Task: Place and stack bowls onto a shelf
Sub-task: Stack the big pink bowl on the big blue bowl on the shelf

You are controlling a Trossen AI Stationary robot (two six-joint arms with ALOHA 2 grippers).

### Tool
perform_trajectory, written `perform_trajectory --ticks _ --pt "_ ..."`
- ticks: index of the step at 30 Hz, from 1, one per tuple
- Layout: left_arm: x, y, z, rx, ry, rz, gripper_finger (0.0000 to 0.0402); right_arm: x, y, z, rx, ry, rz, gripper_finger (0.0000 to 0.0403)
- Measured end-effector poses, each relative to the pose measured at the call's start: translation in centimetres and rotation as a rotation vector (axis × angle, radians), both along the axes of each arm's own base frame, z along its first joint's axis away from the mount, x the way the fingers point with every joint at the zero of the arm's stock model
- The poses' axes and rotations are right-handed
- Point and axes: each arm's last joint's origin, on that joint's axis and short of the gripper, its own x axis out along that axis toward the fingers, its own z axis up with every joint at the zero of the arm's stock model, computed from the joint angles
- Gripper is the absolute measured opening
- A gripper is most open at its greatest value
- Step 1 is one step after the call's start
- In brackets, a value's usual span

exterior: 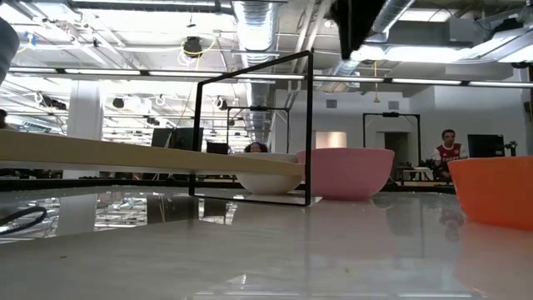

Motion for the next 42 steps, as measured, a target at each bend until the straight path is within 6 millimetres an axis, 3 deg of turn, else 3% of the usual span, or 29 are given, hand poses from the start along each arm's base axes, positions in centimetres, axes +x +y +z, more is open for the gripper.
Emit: perform_trajectory --ticks 4,11,19,27,32,39,42 --pt "0.6 1.2 1.8 -0.222 -0.145 0.067 0.0238 -0.8 0.3 -2.1 0.002 0.029 0.014 0.0268" --pt "1.3 2.5 4.2 -0.46 -0.328 0.074 0.0238 -1.0 -0.6 -5.6 0.044 -0.159 0.008 0.0268" --pt "1.3 4.4 4.3 -0.523 -0.323 0.149 0.0238 -1.6 -1.6 -10.3 0.04 -0.087 -0.006 0.0268" --pt "1.5 5.3 3.7 -0.5 -0.297 0.218 0.0238 -2.1 -2.4 -12.3 -0.002 -0.094 -0.034 0.0258" --pt "1.6 5.4 3.7 -0.503 -0.293 0.208 0.0238 -2.2 -3.1 -12.9 -0.005 -0.093 -0.057 0.0203" --pt "1.6 5.4 3.6 -0.531 -0.288 0.229 0.0238 -2.2 -3.8 -13.2 0.001 -0.098 -0.085 0.003" --pt "1.6 5.4 3.6 -0.522 -0.289 0.223 0.0238 -2.3 -3.8 -13.0 0.008 -0.102 -0.091 0.0029"
